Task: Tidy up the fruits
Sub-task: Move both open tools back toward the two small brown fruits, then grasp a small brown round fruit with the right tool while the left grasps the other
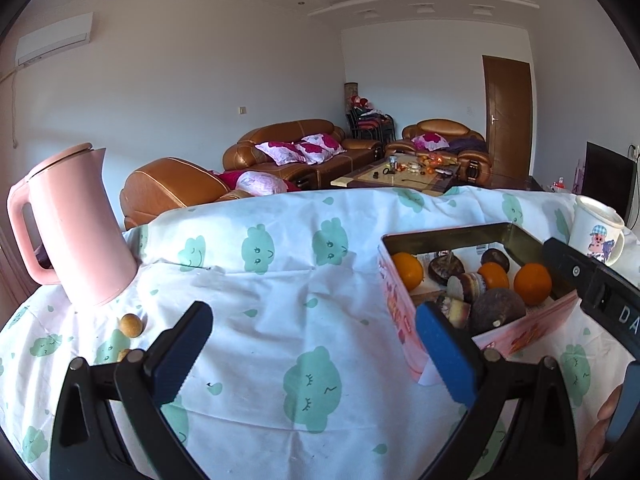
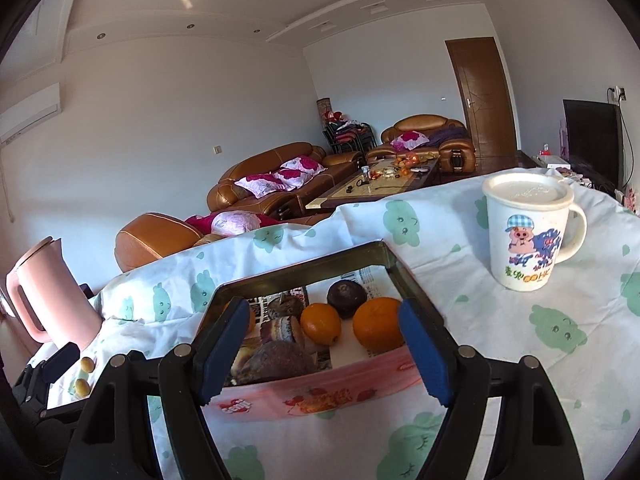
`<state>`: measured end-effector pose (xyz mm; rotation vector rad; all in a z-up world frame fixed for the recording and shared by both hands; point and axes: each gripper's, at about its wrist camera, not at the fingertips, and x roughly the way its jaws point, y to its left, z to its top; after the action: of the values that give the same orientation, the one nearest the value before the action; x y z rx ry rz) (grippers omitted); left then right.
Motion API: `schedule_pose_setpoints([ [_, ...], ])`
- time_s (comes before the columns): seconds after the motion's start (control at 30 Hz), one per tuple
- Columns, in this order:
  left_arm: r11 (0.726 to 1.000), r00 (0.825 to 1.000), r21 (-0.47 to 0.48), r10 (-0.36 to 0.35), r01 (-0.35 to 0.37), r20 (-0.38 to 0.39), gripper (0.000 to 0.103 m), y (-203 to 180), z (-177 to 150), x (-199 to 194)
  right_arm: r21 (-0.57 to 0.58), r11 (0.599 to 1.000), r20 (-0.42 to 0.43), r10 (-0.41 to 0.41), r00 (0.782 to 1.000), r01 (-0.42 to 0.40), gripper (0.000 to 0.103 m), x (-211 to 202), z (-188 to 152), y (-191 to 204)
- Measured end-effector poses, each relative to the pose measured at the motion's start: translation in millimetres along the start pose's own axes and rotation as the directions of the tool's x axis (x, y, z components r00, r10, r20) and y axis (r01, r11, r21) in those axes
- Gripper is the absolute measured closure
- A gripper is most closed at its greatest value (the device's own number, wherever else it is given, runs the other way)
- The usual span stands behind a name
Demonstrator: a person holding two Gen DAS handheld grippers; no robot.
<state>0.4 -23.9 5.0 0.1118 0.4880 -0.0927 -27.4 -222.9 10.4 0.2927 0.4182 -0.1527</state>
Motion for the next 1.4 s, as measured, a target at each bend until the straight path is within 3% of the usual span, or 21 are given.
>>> schedule_pose_setpoints([
  [0.3, 0.999, 0.999, -0.001, 0.038, -0.038, -0.018, 0.000, 45, -6, 0, -0.055, 0.995, -0.064, 0.075, 0.995, -0.079, 0.025, 3, -17, 53],
  [0.5, 0.995, 0.995, -0.005, 0.102, -0.102, -0.021, 0.000, 85, -8, 6, -0.065, 0.988, -0.099, 0.131, 0.986, -0.137, 0.025, 14, -29, 94],
  [0.7, 0.985, 0.985, -0.051, 0.160, -0.163, -0.059, 0.000, 146, -10, 17, -0.091, 0.972, -0.154, 0.202, 0.967, -0.218, 0.025, 25, -41, 140],
  [0.83, 0.961, 0.969, -0.150, 0.215, -0.232, -0.123, 0.000, 203, -12, 27, -0.139, 0.953, -0.206, 0.237, 0.949, -0.268, 0.025, 32, -50, 174],
  [1.0, 0.909, 0.936, -0.241, 0.303, -0.341, -0.182, 0.000, 260, -17, 30, -0.206, 0.919, -0.285, 0.272, 0.919, -0.336, 0.025, 42, -63, 216],
  [1.2, 0.874, 0.903, -0.250, 0.368, -0.418, -0.223, 0.000, 283, -22, 32, -0.290, 0.844, -0.409, 0.316, 0.856, -0.451, 0.026, 58, -84, 275],
  [1.23, 0.875, 0.904, -0.253, 0.361, -0.413, -0.228, 0.000, 283, -23, 33, -0.306, 0.833, -0.437, 0.308, 0.845, -0.461, 0.028, 62, -89, 285],
  [1.3, 0.880, 0.907, -0.249, 0.352, -0.405, -0.232, 0.000, 283, -23, 37, -0.337, 0.818, -0.488, 0.272, 0.829, -0.466, 0.049, 72, -100, 302],
  [1.4, 0.883, 0.905, -0.233, 0.357, -0.408, -0.231, 0.000, 281, -23, 40, -0.350, 0.808, -0.569, 0.219, 0.792, -0.474, 0.059, 87, -114, 317],
])
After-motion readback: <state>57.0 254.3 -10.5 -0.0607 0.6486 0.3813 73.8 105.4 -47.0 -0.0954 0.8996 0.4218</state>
